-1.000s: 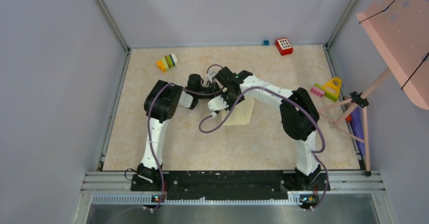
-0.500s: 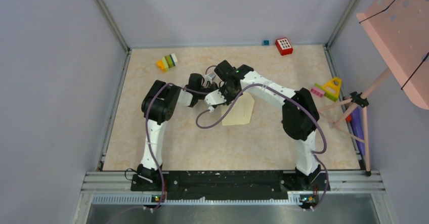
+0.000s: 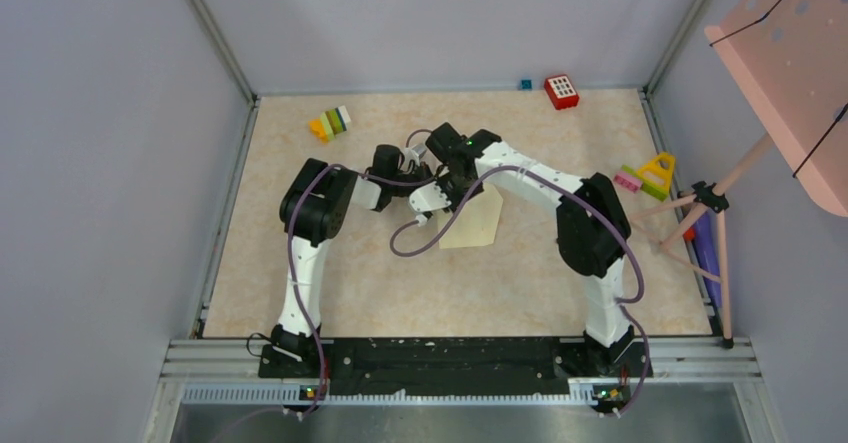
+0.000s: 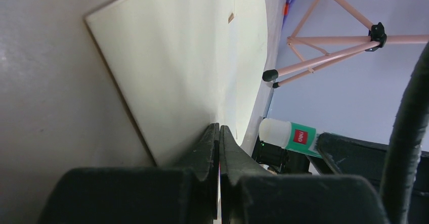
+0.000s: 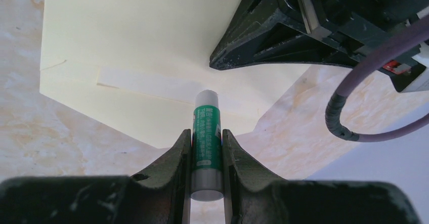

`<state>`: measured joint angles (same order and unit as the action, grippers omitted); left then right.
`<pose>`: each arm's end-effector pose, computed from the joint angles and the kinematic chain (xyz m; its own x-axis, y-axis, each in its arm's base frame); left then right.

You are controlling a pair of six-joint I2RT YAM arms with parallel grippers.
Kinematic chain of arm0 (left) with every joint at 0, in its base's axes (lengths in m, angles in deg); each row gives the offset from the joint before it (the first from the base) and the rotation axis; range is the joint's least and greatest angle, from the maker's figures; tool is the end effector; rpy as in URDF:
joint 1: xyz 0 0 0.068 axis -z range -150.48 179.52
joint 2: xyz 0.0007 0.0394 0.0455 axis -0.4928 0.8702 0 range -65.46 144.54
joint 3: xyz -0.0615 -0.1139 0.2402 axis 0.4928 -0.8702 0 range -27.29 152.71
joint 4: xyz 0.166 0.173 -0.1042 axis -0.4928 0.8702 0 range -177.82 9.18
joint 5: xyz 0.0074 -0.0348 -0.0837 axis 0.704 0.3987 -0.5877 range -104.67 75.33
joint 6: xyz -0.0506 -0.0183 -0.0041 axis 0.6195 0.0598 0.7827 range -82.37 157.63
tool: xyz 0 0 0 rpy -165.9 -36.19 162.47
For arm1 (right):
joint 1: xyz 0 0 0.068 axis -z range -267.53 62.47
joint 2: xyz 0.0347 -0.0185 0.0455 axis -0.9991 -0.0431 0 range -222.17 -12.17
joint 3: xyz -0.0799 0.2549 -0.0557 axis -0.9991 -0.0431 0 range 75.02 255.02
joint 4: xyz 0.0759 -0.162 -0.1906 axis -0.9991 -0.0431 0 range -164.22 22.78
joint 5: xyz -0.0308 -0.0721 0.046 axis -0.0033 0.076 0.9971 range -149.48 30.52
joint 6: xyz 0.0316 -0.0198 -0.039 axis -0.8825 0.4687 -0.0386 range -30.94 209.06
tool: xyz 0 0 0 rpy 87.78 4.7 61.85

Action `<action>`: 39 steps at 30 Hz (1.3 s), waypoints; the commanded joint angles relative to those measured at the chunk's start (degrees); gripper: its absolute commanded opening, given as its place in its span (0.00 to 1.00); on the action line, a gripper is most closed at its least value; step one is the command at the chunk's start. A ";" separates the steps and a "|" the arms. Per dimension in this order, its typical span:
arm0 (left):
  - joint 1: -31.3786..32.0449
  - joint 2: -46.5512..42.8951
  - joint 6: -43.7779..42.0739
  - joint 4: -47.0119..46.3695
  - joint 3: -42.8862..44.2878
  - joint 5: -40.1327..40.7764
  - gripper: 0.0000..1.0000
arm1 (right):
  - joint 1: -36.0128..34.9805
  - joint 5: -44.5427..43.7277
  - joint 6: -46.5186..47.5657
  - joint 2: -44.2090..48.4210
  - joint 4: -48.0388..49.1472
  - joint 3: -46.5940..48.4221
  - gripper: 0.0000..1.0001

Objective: Place the letter into the envelope and seal it
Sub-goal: Paint the envelope at the center of the board.

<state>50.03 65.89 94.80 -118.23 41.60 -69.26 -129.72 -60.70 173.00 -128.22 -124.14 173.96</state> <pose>0.4031 -0.1818 0.0720 -0.9837 -0.1519 -0.0962 0.0432 0.3193 -0.9467 0.3101 0.2800 0.2305 0.5882 -0.8087 -0.0087 -0.7788 -0.5635 -0.2756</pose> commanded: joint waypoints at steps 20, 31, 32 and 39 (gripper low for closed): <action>0.09 0.49 -3.54 8.57 -0.14 5.59 0.00 | 0.58 -0.28 1.11 -4.11 3.15 -1.37 0.00; 0.89 -0.10 -8.47 16.04 2.55 7.27 0.00 | 1.76 -3.06 1.24 -6.10 8.22 -1.42 0.00; 1.04 -0.19 -9.08 17.03 2.98 7.56 0.00 | 1.88 -3.09 1.18 -6.32 8.40 -0.84 0.00; 1.32 -0.46 -10.63 18.72 3.53 8.09 0.00 | 2.18 -2.73 1.39 -7.27 9.67 0.46 0.00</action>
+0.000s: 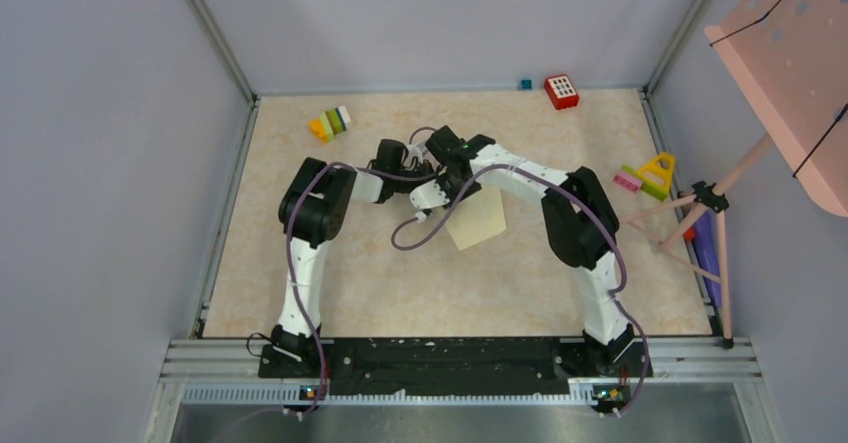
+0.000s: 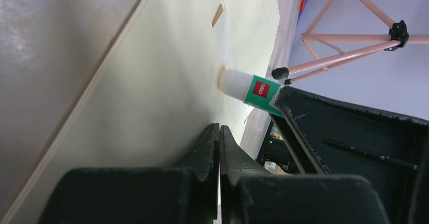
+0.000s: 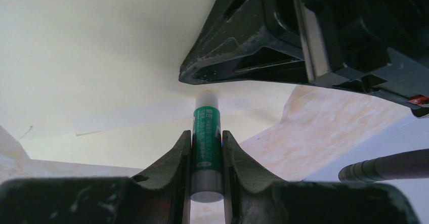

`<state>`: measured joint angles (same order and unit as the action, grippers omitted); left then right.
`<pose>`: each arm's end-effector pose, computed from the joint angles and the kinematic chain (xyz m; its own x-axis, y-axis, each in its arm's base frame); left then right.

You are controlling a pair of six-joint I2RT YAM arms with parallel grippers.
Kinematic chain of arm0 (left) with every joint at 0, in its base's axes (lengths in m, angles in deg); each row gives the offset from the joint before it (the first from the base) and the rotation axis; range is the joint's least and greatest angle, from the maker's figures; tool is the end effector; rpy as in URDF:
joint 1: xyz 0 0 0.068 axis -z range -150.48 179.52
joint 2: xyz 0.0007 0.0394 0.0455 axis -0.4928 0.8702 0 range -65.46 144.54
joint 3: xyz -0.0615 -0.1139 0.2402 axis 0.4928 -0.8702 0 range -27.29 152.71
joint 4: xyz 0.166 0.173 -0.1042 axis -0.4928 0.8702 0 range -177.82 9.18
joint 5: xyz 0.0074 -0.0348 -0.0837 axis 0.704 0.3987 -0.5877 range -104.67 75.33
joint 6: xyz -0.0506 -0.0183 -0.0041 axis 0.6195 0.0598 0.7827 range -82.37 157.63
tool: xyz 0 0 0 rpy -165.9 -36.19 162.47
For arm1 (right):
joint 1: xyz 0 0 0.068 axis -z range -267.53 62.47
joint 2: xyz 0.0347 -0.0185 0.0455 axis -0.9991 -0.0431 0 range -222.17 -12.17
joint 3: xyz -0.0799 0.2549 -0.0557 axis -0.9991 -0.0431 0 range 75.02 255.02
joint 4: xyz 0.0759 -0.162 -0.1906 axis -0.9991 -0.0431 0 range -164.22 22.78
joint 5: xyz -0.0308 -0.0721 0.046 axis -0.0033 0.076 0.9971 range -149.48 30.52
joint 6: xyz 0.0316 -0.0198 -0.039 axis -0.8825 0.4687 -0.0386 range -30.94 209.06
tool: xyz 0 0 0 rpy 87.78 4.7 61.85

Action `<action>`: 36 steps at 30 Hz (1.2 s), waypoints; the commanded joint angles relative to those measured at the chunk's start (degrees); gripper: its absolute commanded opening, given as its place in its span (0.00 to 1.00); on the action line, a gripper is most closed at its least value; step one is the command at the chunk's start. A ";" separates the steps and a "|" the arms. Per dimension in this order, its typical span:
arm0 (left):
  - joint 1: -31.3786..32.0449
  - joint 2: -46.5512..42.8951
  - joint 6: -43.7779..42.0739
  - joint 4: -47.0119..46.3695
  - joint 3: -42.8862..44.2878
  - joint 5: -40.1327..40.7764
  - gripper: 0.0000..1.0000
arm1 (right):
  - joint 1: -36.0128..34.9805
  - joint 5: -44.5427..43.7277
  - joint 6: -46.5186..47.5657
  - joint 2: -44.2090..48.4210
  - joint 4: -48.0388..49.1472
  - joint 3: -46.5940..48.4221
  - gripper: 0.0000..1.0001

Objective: Place the letter into the envelope and seal it
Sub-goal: Paint the envelope at the center of the board.

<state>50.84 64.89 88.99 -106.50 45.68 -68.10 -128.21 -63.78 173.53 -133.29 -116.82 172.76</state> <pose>0.4069 -0.1896 0.0812 -0.9890 -0.1137 -0.0952 0.0449 0.3819 -0.9231 0.3332 0.2829 0.1926 0.5606 -0.8270 0.0432 -0.7828 -0.5462 -0.2981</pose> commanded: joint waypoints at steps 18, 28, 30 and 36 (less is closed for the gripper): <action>0.56 0.79 -4.73 6.91 -0.38 6.32 0.00 | -0.23 2.56 1.32 1.77 -2.44 3.27 0.00; 0.51 0.88 -4.73 6.92 -0.34 6.16 0.00 | -0.71 4.04 1.49 5.55 -5.81 -2.12 0.00; 0.53 0.88 -4.69 6.82 -0.32 6.23 0.00 | -0.86 4.10 1.40 5.71 -6.13 -2.04 0.00; 0.51 0.89 -4.70 6.72 -0.35 6.19 0.00 | -1.21 5.70 0.91 5.46 -5.79 -0.93 0.00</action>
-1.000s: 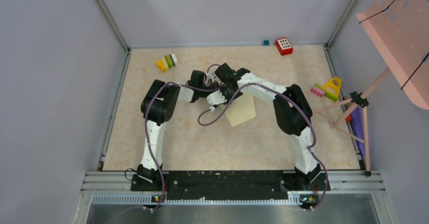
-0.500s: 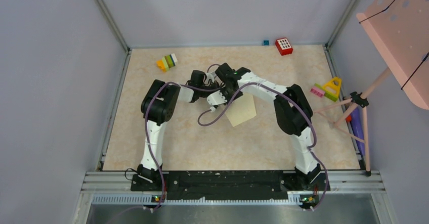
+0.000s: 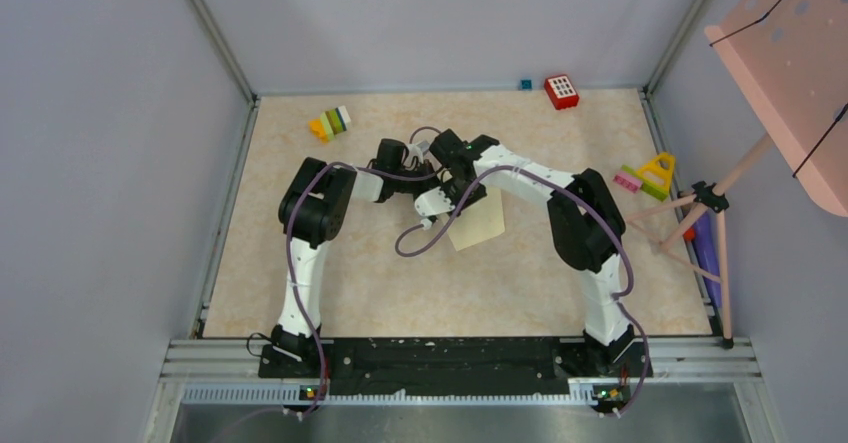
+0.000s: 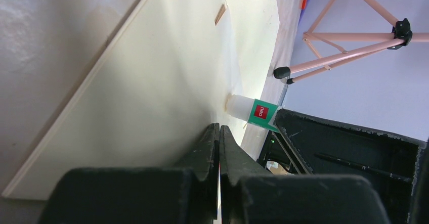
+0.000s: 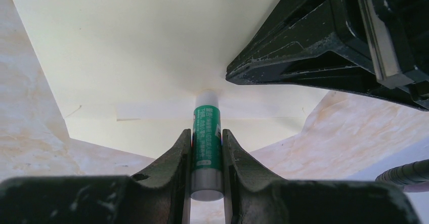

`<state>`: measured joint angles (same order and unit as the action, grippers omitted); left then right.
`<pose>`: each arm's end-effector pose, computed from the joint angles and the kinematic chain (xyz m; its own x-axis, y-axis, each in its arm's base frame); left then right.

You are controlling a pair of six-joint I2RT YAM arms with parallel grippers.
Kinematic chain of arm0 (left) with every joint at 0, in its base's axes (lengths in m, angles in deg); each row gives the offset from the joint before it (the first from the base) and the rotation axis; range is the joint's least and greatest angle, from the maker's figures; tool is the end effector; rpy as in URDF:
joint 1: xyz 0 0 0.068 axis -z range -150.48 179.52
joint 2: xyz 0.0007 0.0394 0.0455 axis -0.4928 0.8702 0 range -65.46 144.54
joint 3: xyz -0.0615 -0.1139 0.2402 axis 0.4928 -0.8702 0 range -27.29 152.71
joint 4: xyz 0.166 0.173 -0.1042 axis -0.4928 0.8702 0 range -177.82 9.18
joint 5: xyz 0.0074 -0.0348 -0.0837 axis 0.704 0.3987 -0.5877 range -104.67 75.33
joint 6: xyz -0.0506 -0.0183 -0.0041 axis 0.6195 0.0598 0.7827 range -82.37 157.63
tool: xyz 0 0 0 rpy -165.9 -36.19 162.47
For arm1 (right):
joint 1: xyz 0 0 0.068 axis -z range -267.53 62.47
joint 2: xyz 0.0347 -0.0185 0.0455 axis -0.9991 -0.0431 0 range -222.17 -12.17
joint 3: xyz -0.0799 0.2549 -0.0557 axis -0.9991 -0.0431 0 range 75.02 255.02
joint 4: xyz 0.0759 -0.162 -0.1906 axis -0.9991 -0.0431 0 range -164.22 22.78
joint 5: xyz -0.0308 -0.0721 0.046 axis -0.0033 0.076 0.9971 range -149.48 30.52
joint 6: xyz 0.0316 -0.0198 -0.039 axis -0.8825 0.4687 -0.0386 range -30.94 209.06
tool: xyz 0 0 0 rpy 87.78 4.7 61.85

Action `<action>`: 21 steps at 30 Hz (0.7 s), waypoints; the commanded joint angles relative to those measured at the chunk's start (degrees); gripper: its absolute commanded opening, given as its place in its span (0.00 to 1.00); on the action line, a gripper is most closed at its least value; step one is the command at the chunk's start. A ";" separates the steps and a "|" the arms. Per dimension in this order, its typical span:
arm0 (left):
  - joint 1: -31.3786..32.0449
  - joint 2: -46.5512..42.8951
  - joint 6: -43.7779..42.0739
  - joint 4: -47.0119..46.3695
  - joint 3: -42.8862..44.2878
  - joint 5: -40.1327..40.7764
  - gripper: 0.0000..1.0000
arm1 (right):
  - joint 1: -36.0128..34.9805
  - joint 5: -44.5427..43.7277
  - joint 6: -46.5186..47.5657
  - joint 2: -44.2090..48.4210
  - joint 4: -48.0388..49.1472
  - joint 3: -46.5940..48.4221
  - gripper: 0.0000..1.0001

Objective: Place the letter into the envelope and seal it
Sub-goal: Paint the envelope at the center of the board.

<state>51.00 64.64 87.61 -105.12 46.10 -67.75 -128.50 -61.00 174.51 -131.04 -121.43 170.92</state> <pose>0.4069 -0.1908 0.0831 -0.9885 -0.1054 -0.1082 0.0587 0.3921 -0.9181 0.3182 0.2751 0.1974 0.5906 -0.8069 0.0082 -0.7856 -0.5772 -0.2231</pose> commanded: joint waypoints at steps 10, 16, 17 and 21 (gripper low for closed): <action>0.41 1.21 -3.14 5.17 -0.74 5.71 0.00 | -1.52 1.92 0.32 2.40 0.39 0.42 0.00; 0.37 1.21 -3.15 5.01 -0.87 5.77 0.00 | -1.57 0.12 -0.11 1.23 4.80 0.38 0.00; 0.35 1.21 -3.17 5.00 -0.79 5.73 0.00 | -1.62 0.31 -0.11 0.98 4.41 0.94 0.00; 0.35 1.29 -3.14 5.00 -0.81 5.71 0.00 | -1.66 0.43 0.35 1.00 2.02 1.86 0.00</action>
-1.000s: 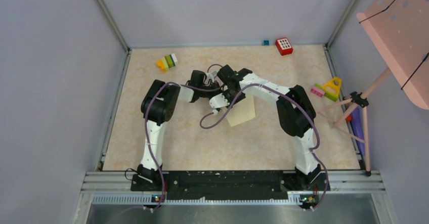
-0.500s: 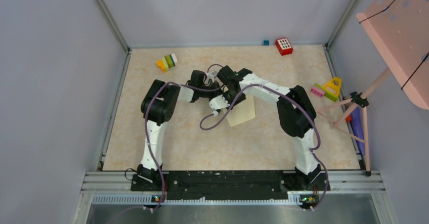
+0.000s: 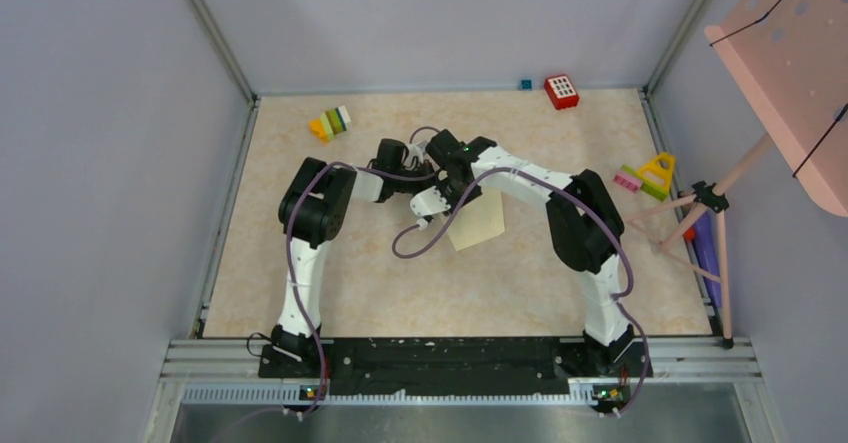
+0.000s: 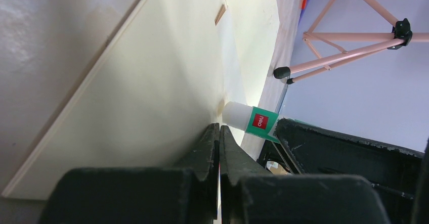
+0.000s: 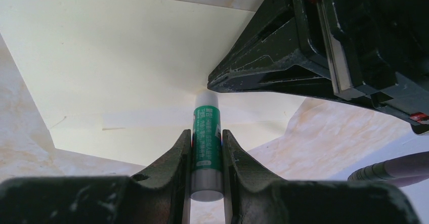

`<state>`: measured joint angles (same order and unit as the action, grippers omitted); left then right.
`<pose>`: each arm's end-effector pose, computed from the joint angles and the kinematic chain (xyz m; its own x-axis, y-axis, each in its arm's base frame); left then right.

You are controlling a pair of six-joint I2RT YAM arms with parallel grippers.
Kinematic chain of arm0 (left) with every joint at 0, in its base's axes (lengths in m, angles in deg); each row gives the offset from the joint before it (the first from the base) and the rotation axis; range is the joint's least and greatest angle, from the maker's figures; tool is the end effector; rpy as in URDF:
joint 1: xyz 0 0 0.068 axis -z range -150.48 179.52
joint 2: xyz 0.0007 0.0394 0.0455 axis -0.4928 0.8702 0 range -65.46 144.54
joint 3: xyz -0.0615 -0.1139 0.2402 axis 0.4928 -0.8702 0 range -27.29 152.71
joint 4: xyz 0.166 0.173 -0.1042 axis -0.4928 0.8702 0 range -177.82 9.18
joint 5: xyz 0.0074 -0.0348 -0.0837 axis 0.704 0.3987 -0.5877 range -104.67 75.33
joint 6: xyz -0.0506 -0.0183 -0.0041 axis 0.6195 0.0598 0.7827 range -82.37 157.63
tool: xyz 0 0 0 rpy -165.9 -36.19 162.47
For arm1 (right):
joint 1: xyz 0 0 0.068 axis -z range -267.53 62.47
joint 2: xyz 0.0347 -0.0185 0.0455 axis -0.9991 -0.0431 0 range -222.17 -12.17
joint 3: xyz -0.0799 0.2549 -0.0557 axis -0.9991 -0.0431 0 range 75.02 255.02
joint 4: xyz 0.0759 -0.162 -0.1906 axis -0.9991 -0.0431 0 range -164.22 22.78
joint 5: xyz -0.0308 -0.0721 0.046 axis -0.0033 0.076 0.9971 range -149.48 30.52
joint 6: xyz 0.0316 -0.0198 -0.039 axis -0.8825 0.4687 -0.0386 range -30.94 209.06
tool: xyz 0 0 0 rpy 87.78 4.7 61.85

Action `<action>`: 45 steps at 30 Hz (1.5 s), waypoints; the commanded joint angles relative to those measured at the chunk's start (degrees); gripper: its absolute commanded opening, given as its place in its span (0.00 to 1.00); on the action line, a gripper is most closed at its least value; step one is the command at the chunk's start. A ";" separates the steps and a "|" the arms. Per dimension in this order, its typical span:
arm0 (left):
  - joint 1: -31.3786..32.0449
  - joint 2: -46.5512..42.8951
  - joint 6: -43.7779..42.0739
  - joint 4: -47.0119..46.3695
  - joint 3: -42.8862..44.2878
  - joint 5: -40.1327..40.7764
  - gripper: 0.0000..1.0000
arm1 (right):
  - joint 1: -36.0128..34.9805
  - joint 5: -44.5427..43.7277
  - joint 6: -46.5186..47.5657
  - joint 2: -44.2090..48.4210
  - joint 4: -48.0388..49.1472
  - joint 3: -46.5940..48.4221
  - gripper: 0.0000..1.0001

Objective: Place the letter into the envelope and seal it
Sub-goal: Paint the envelope at the center of the board.

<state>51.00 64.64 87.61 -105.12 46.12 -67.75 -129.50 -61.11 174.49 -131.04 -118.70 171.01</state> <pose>0.4070 -0.1908 0.0831 -0.9885 -0.1055 -0.1085 0.0590 0.3919 -0.9181 0.3174 0.2841 0.1992 0.6036 -0.7972 0.0059 -0.7665 -0.5824 -0.2707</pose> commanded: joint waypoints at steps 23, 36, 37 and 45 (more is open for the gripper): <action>0.48 1.03 -3.12 4.82 -1.07 6.15 0.00 | -1.37 3.50 1.76 5.49 -10.66 -2.71 0.00; 0.50 1.12 -3.05 4.68 -1.03 5.97 0.00 | -1.95 0.09 0.54 4.42 -4.41 -4.65 0.00; 0.50 1.17 -3.08 4.65 -1.02 5.89 0.00 | -1.89 -0.21 0.44 4.17 -3.26 -4.66 0.00; 0.48 1.33 -3.24 4.57 -0.90 5.67 0.00 | -1.86 -1.96 -0.69 2.24 3.52 -3.09 0.00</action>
<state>51.02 64.64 87.61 -105.14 46.12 -67.73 -131.01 -61.85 174.34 -128.31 -121.61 166.92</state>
